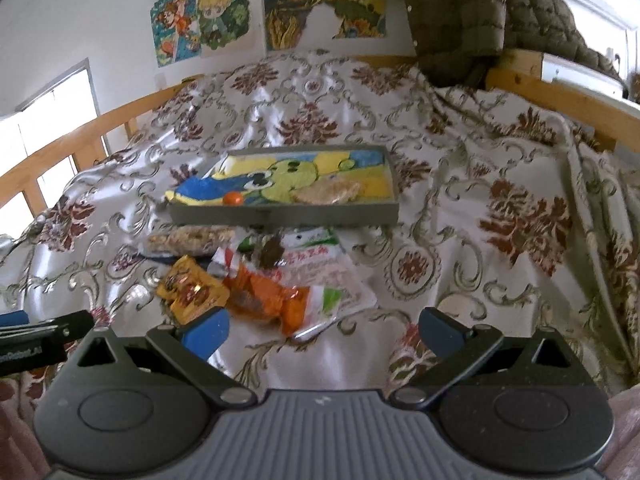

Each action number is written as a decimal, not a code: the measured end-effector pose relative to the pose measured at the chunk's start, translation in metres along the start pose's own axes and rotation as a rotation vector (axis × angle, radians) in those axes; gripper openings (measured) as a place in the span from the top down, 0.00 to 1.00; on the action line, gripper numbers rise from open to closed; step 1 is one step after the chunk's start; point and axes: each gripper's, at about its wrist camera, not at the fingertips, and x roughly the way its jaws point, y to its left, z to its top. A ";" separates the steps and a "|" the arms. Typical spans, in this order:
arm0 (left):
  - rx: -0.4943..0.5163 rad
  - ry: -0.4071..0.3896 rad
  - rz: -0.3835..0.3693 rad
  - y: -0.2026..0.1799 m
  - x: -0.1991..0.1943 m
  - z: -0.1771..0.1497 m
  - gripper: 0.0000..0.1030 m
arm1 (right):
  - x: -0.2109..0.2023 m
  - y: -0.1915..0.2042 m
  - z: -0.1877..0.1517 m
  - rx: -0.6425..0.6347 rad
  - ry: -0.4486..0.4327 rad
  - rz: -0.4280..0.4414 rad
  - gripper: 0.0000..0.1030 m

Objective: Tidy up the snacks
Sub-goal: 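Open both tools and lift them away from the tray toward the snacks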

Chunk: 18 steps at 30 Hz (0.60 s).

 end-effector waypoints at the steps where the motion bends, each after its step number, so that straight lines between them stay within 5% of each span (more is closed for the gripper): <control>1: 0.000 0.003 0.001 0.000 0.000 0.000 0.01 | 0.000 0.000 -0.001 0.001 0.006 0.001 0.00; 18: 0.100 0.101 -0.006 -0.014 0.024 0.004 0.01 | 0.024 0.005 0.001 -0.024 0.130 0.044 0.00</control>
